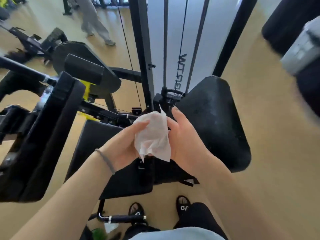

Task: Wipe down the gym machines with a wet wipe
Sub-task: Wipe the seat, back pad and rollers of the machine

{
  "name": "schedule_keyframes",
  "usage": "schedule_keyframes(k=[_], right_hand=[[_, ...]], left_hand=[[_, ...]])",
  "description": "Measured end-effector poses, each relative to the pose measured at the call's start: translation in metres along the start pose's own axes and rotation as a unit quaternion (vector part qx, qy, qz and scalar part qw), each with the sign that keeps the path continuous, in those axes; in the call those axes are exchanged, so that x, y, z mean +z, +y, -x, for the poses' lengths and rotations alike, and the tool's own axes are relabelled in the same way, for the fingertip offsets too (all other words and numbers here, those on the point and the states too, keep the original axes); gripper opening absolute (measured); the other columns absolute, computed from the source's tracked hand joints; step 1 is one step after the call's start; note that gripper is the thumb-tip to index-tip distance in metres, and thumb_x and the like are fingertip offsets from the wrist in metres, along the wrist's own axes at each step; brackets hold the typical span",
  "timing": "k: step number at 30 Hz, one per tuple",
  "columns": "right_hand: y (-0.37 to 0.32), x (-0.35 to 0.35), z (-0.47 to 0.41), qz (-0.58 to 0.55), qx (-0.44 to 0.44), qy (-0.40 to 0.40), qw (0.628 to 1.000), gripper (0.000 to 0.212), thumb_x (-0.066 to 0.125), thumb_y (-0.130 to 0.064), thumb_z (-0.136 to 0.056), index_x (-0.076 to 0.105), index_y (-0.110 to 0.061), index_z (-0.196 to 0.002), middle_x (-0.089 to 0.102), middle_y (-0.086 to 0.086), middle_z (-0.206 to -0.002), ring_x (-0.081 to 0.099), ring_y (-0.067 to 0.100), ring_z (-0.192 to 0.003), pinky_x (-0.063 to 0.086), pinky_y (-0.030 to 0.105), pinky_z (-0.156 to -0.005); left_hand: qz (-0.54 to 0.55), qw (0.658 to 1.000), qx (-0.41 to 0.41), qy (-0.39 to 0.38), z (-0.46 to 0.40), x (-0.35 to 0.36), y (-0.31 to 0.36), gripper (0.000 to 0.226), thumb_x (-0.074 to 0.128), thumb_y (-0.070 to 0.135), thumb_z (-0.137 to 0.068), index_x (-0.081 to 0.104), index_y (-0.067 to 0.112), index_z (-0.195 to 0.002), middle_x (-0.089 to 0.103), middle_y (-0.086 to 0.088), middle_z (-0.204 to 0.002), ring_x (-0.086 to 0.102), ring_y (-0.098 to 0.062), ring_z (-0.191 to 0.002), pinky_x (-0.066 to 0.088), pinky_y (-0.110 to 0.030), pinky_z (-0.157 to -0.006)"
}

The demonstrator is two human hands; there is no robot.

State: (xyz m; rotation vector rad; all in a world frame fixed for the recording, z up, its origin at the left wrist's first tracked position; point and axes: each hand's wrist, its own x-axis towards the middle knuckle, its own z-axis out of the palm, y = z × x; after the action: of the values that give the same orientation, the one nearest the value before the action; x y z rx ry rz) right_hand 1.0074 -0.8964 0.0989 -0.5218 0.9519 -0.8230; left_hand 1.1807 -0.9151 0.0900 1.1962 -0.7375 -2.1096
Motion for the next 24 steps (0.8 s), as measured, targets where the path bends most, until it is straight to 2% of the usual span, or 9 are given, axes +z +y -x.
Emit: schedule_keyframes(k=[2, 5, 9, 11, 13, 16, 20, 23, 24], right_hand=[[-0.016, -0.017, 0.011, 0.049, -0.03, 0.034, 0.998, 0.052, 0.035, -0.061, -0.102, 0.069, -0.024, -0.118, 0.077, 0.006, -0.112, 0.074, 0.021, -0.103, 0.057, 0.044, -0.097], [-0.039, -0.037, 0.023, 0.138, -0.036, 0.102, 0.985, 0.046, 0.037, -0.047, -0.108, 0.06, -0.018, -0.134, 0.07, 0.011, -0.127, 0.069, 0.028, -0.112, 0.057, 0.045, -0.097], [-0.053, -0.076, 0.07, 0.267, -0.24, 0.196, 0.913, 0.024, 0.043, -0.031, -0.109, 0.066, -0.03, -0.114, 0.077, -0.006, -0.097, 0.075, 0.016, -0.085, 0.064, 0.038, -0.07], [-0.065, -0.099, 0.084, 0.253, -0.325, 0.282, 0.867, 0.024, 0.045, -0.028, -0.107, 0.068, -0.025, -0.11, 0.076, -0.003, -0.095, 0.075, 0.017, -0.083, 0.062, 0.036, -0.069], [-0.072, -0.127, 0.075, 0.232, -0.345, 0.335, 0.846, 0.027, 0.041, -0.031, -0.106, 0.067, -0.025, -0.111, 0.074, -0.002, -0.101, 0.072, 0.015, -0.093, 0.06, 0.037, -0.083], [-0.073, -0.156, 0.049, 0.183, -0.267, 0.292, 0.9, 0.03, 0.037, -0.046, -0.102, 0.062, -0.041, -0.119, 0.065, -0.008, -0.128, 0.061, 0.006, -0.116, 0.05, 0.031, -0.098], [-0.071, -0.165, 0.021, 0.16, -0.214, 0.193, 0.944, 0.041, 0.036, -0.045, -0.109, 0.054, -0.034, -0.144, 0.057, -0.025, -0.136, 0.048, -0.008, -0.13, 0.035, 0.018, -0.111], [-0.074, -0.168, 0.007, 0.205, -0.197, 0.13, 0.95, 0.043, 0.031, -0.042, -0.111, 0.047, -0.032, -0.15, 0.046, -0.039, -0.118, 0.043, -0.036, -0.095, 0.029, -0.011, -0.077], [-0.074, -0.17, 0.002, 0.232, -0.197, 0.121, 0.945, 0.044, 0.029, -0.042, -0.111, 0.044, -0.032, -0.152, 0.044, -0.037, -0.126, 0.041, -0.035, -0.101, 0.026, -0.012, -0.079]], left_hand=[[-0.013, 0.999, 0.032, 0.014, -0.01, 0.024, 0.001, 0.04, 0.05, 0.035, -0.103, 0.056, 0.016, -0.137, 0.064, -0.016, -0.132, 0.062, -0.034, -0.12, 0.051, -0.053, -0.101], [-0.027, 0.994, 0.097, 0.053, -0.024, 0.062, 0.004, 0.034, 0.049, 0.03, -0.103, 0.059, 0.014, -0.132, 0.066, -0.014, -0.127, 0.065, -0.03, -0.116, 0.058, -0.046, -0.091], [-0.085, 0.965, 0.188, 0.16, -0.039, 0.108, 0.009, 0.018, 0.051, 0.025, -0.104, 0.058, 0.018, -0.118, 0.067, -0.008, -0.116, 0.068, -0.023, -0.106, 0.06, -0.039, -0.085], [-0.234, 0.913, 0.25, 0.221, -0.046, 0.125, 0.006, 0.006, 0.049, 0.023, -0.105, 0.052, 0.021, -0.1, 0.062, -0.004, -0.101, 0.065, -0.021, -0.094, 0.056, -0.037, -0.085], [-0.403, 0.83, 0.316, 0.221, -0.056, 0.138, 0.0, 0.011, 0.044, 0.019, -0.105, 0.053, 0.018, -0.102, 0.061, -0.005, -0.1, 0.059, -0.015, -0.088, 0.052, -0.029, -0.084], [-0.558, 0.75, 0.337, 0.115, -0.068, 0.156, -0.023, 0.038, 0.041, 0.007, -0.103, 0.06, 0.019, -0.133, 0.057, 0.003, -0.138, 0.051, -0.002, -0.124, 0.038, -0.012, -0.108], [-0.586, 0.739, 0.33, 0.049, -0.068, 0.168, -0.061, 0.043, 0.044, 0.014, -0.099, 0.06, 0.03, -0.135, 0.025, 0.013, -0.161, 0.008, -0.001, -0.151, 0.016, -0.028, -0.124], [-0.551, 0.76, 0.335, 0.084, -0.056, 0.174, -0.083, 0.037, 0.044, 0.037, -0.097, 0.064, 0.03, -0.128, 0.023, 0.018, -0.161, 0.008, -0.001, -0.151, 0.019, -0.027, -0.121], [-0.537, 0.764, 0.343, 0.097, -0.051, 0.177, -0.089, 0.034, 0.045, 0.042, -0.098, 0.067, 0.029, -0.12, 0.027, 0.019, -0.158, 0.013, -0.004, -0.151, 0.022, -0.025, -0.119]])
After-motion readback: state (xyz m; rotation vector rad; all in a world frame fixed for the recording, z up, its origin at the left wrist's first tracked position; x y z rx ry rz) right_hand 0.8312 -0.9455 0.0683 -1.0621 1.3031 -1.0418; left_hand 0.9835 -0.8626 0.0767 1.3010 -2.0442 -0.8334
